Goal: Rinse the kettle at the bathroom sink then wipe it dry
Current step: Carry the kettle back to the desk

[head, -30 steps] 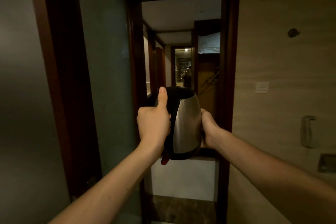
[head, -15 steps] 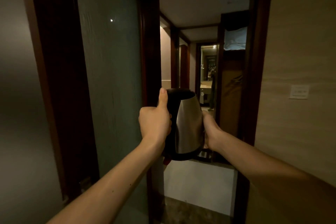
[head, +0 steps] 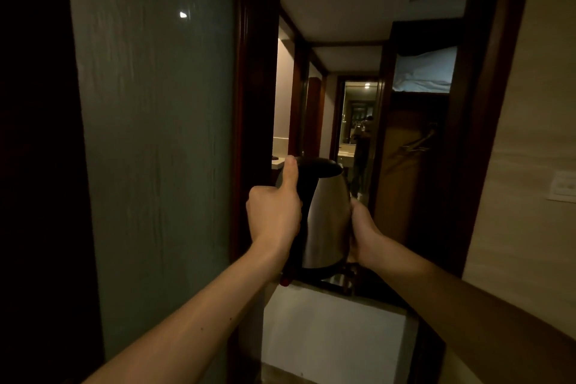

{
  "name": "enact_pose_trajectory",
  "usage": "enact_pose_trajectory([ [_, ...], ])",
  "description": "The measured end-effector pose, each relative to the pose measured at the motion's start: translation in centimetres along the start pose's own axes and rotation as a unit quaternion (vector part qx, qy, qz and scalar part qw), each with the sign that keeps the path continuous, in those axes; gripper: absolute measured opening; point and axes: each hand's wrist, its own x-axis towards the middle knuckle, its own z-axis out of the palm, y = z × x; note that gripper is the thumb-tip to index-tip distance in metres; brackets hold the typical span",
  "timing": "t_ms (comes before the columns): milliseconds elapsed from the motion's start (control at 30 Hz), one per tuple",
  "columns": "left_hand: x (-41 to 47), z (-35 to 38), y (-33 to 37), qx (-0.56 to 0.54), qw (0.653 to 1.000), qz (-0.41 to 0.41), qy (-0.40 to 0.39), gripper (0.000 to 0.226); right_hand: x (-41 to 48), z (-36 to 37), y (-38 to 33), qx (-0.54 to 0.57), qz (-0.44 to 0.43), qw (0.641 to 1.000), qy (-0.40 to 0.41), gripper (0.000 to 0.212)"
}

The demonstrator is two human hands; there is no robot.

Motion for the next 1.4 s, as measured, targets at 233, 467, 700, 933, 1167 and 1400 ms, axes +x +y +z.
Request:
enact_pose_trajectory([
  [233,8.8,2.4,-3.7,-0.013,0.999,0.000,-0.035,0.059,10.1,0.6,-1.7,0.007,0.010,1.000,0.017,0.051],
  [467,15.9,6.7,-7.5,0.006,0.999,0.025,-0.041,0.056,20.6,0.7,-3.6,0.064,-0.009,0.998,0.023,0.045],
  [700,22.2,13.5,-11.4,0.015,0.999,0.044,-0.005,0.053,31.3,-2.2,-6.3,0.045,-0.010,0.999,-0.015,0.039],
  [933,28.1,20.9,-14.1,0.036,0.996,0.052,0.056,0.046,39.5,-5.2,-9.9,-0.017,-0.029,0.998,-0.051,0.045],
  [1167,32.9,26.1,-16.6,0.045,0.995,0.034,0.077,0.054,46.2,-7.9,-11.7,-0.028,0.011,0.994,-0.108,0.042],
  [1400,38.7,29.9,-20.0,0.030,0.994,-0.011,0.108,0.052,54.0,-8.4,-12.6,-0.025,0.019,0.994,-0.106,0.048],
])
